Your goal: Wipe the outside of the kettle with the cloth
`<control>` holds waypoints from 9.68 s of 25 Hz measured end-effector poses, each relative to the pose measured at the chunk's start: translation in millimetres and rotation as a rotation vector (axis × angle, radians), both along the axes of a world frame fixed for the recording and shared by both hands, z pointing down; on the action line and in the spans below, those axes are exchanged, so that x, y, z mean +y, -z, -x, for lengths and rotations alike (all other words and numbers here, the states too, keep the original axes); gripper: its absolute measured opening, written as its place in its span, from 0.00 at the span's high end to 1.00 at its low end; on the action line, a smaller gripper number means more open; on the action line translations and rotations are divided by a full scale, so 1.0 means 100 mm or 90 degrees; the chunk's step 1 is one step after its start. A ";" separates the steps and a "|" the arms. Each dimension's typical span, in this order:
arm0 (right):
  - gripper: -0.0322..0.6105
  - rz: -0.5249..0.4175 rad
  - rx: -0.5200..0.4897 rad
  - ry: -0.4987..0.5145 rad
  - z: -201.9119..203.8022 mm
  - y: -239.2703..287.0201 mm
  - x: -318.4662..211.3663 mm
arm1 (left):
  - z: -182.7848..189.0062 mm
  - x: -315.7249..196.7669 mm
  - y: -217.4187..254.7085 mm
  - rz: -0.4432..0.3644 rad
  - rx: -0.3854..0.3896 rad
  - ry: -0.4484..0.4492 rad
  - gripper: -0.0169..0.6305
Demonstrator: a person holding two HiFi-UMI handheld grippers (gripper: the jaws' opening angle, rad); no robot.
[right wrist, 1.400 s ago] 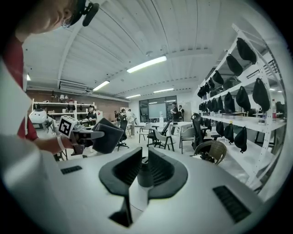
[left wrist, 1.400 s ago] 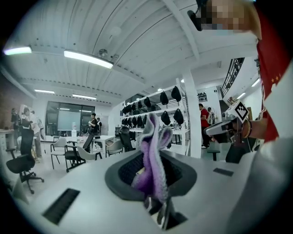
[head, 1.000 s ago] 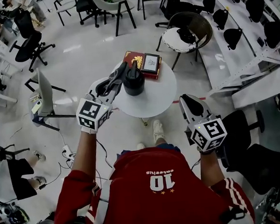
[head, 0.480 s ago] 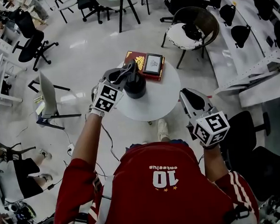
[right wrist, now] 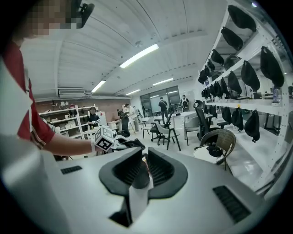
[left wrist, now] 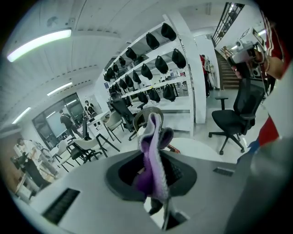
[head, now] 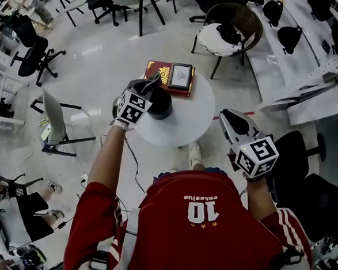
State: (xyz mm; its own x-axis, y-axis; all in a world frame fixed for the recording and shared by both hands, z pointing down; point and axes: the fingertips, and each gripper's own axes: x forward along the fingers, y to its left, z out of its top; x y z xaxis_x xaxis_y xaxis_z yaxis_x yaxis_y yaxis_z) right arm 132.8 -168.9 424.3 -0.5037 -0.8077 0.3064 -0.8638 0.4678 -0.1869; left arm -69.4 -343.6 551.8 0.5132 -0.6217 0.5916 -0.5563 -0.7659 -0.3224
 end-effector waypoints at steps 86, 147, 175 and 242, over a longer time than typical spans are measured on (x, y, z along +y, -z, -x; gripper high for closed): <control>0.87 0.037 0.037 0.021 0.50 -0.19 0.19 | 0.59 0.01 -0.34 0.181 0.212 0.084 0.88; 0.87 0.026 0.002 0.013 0.49 -0.21 0.83 | -0.18 1.35 -0.58 0.284 0.198 -0.041 0.88; 0.87 0.028 -0.025 0.049 0.02 -0.18 -0.11 | -0.53 0.57 0.05 0.225 0.264 -0.020 0.88; 0.87 0.071 0.009 -0.029 1.08 -0.38 0.55 | 0.63 0.84 -1.01 0.295 0.240 -0.102 0.88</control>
State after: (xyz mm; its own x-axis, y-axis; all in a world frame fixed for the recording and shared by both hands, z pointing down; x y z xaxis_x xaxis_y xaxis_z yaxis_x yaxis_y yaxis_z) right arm 25.1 -114.0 461.9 -0.4617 -0.7905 0.4025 -0.8869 0.4045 -0.2230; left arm -132.2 -260.0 653.0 0.8055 -0.2418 0.5411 -0.4340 -0.8624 0.2606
